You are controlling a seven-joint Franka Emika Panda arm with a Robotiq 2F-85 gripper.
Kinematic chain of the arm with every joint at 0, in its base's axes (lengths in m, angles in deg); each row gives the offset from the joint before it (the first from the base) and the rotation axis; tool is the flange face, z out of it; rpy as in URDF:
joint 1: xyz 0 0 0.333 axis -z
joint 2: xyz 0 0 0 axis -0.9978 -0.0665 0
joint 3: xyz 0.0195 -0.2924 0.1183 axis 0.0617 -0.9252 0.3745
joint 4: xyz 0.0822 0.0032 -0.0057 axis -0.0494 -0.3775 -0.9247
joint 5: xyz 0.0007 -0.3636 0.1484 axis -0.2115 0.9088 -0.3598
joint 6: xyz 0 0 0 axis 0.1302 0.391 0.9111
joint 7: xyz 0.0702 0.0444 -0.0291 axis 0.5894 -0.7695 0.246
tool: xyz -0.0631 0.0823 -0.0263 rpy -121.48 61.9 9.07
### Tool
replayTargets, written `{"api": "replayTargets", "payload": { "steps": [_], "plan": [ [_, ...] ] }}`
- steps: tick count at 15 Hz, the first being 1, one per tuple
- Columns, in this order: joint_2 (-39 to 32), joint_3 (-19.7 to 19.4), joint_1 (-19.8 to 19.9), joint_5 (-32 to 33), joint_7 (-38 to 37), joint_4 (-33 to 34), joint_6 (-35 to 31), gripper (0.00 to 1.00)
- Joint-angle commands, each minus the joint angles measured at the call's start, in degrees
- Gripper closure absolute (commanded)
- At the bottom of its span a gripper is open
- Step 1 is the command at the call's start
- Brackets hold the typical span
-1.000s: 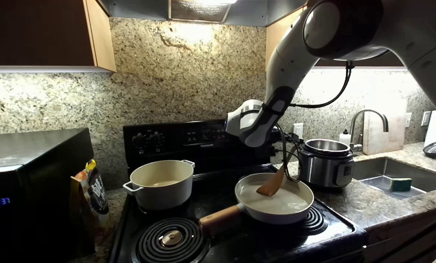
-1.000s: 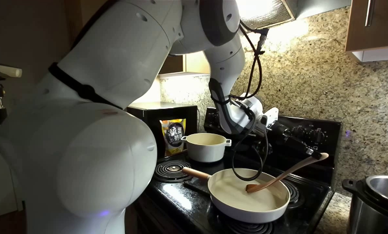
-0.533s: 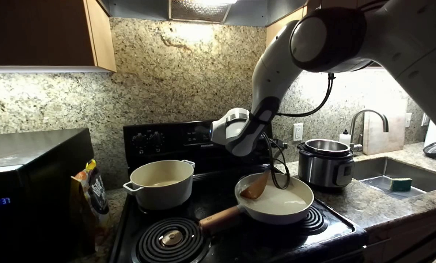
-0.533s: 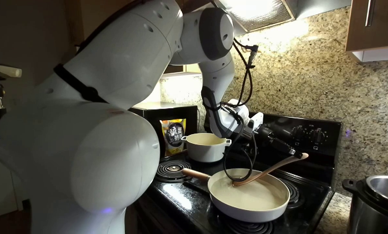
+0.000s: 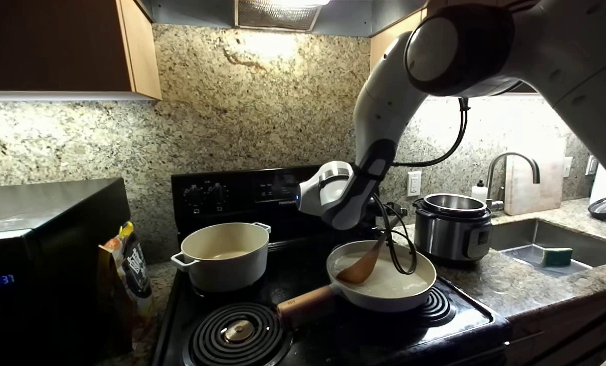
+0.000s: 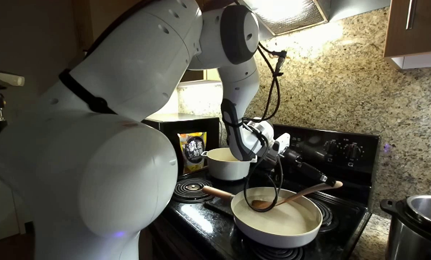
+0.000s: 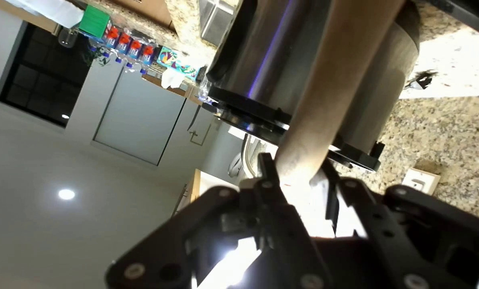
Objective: Use the spatula to stir the water
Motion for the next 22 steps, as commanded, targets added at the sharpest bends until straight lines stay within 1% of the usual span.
{"api": "replayTargets", "payload": {
  "steps": [1, 6, 9, 12, 16, 19, 22],
  "plan": [
    [5.01, 0.38, 1.22, 1.31, -4.2, -7.68, -0.87, 0.89],
    [8.56, -0.07, 2.95, -0.02, -7.57, -10.19, 0.53, 0.89],
    [9.41, -0.37, 4.48, -1.29, -7.29, -8.86, 1.14, 0.89],
    [8.12, -0.53, 5.19, -1.69, -6.22, -5.88, 2.4, 0.89],
    [4.86, 0.16, 4.03, -0.5, -4.9, -0.77, 3.53, 0.89],
    [1.92, 1.12, 2.66, 0.71, -2.72, 2.73, 2.98, 0.89],
    [1.1, 2.18, 1.65, 1.43, -0.31, 2.34, 0.97, 0.89]
  ]
}}
